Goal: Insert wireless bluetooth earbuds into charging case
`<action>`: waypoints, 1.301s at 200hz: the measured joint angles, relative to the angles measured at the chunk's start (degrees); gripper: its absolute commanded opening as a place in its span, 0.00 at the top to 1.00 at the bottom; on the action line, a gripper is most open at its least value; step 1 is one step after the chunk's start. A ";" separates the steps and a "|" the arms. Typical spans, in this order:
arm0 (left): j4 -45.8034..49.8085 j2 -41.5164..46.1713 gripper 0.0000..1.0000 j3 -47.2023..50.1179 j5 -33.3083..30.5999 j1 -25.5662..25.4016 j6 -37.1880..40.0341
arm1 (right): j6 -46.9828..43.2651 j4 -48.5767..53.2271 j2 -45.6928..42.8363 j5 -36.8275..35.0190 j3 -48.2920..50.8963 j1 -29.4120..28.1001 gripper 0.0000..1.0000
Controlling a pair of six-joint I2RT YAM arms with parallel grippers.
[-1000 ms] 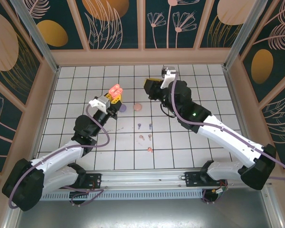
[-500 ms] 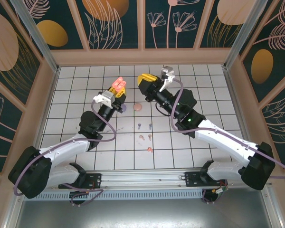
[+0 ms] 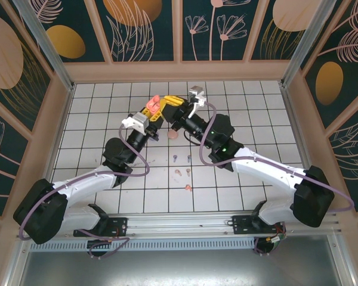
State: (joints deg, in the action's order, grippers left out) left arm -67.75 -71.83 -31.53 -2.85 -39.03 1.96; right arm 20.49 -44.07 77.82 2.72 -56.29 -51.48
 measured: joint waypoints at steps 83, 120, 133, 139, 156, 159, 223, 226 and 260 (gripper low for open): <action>0.24 -0.13 1.00 -0.17 0.22 0.00 -0.02 | 0.85 -1.14 3.72 0.81 -0.31 -0.66 0.76; 0.26 -0.13 1.00 -0.20 0.63 0.00 -0.02 | 0.85 -1.20 4.76 0.81 -1.40 -0.66 0.77; 0.26 -0.13 1.00 -0.20 0.68 -0.02 -0.02 | 0.85 -1.20 5.14 0.81 -1.79 -0.66 0.77; 0.26 -0.13 1.00 -0.20 0.70 -0.04 -0.04 | 0.85 -1.20 5.27 0.81 -1.92 -0.66 0.76; 0.28 -0.13 1.00 -0.20 0.59 -0.04 -0.04 | 0.85 -1.18 5.62 0.79 -2.27 -0.66 0.77; 0.28 -0.13 1.00 -0.20 0.59 -0.04 -0.04 | 0.85 -1.18 5.68 0.81 -2.29 -0.66 0.77; 0.68 -0.13 1.00 -0.33 0.39 -0.04 -0.04 | 0.83 -1.18 5.88 0.61 -2.34 -0.66 0.77; 0.74 -0.13 1.00 -0.37 0.37 -0.04 -0.04 | 0.85 -1.18 5.90 0.61 -2.34 -0.66 0.77; 1.38 -0.13 1.00 -0.42 0.17 -0.04 -0.04 | 0.79 -0.70 6.03 0.61 -2.34 -0.63 0.78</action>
State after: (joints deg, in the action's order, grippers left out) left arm -66.37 -71.96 -31.94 -2.68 -39.07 1.91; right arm 21.28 -44.77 83.85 3.33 -58.63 -52.12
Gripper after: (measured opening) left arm 0.238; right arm 0.229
